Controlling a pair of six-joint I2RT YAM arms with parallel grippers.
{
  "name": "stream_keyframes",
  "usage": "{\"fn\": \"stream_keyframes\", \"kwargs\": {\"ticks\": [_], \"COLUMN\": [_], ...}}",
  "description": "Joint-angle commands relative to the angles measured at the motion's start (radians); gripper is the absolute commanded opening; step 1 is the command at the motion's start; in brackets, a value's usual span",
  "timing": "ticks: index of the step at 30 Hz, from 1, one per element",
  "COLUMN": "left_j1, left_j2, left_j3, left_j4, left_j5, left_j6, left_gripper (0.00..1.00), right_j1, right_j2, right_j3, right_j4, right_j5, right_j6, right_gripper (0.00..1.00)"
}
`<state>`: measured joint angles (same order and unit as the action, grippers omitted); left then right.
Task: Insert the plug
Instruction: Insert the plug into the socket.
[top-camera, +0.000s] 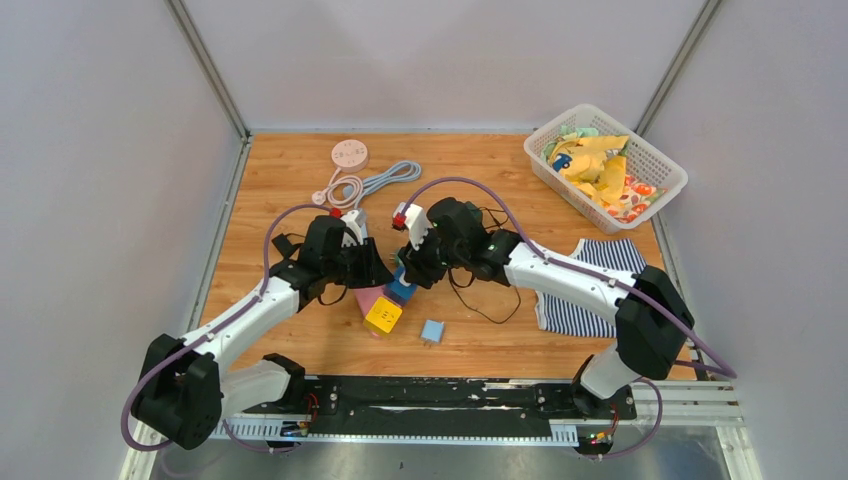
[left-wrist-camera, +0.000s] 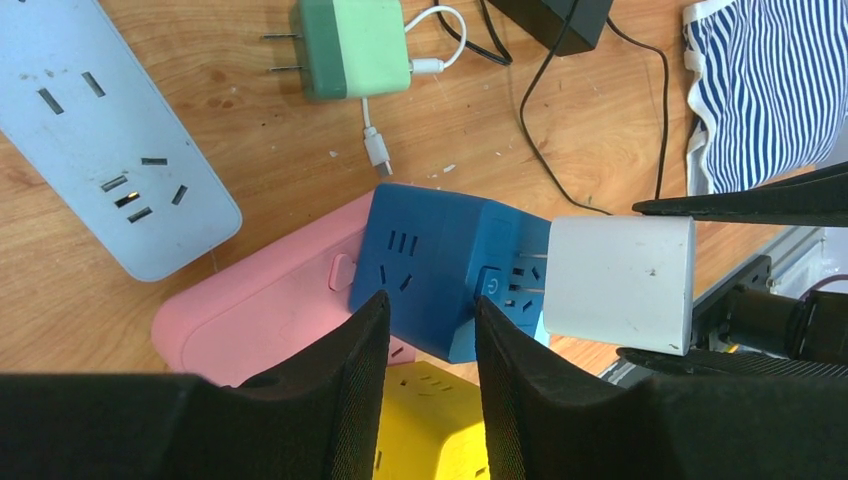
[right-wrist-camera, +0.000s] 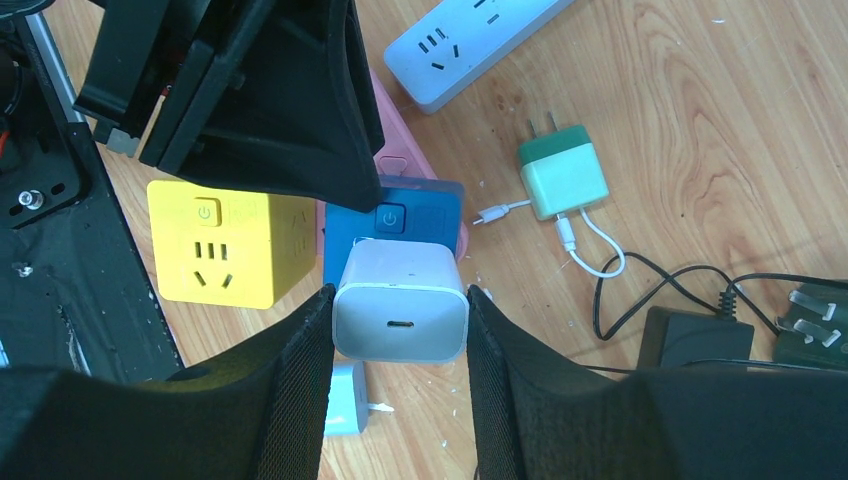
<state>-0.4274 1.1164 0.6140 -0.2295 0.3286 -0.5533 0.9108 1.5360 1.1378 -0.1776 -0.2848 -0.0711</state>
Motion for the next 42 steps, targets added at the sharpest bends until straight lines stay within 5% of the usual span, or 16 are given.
{"fn": "stream_keyframes", "kwargs": {"ticks": [1, 42], "left_j1": [0.007, 0.007], "left_j2": [0.007, 0.005], "left_j3": [-0.023, -0.036], "left_j4": [0.016, 0.016], "left_j5": [0.004, 0.003], "left_j6": [0.014, 0.029], "left_gripper": [0.38, 0.36], "right_j1": [0.017, 0.063], "right_j2": [0.014, 0.020], "right_j3": [0.028, 0.068], "right_j4": [-0.033, -0.117], "right_j5": [-0.013, 0.116], "right_j6": [0.017, 0.006], "right_gripper": [0.00, 0.00]}}
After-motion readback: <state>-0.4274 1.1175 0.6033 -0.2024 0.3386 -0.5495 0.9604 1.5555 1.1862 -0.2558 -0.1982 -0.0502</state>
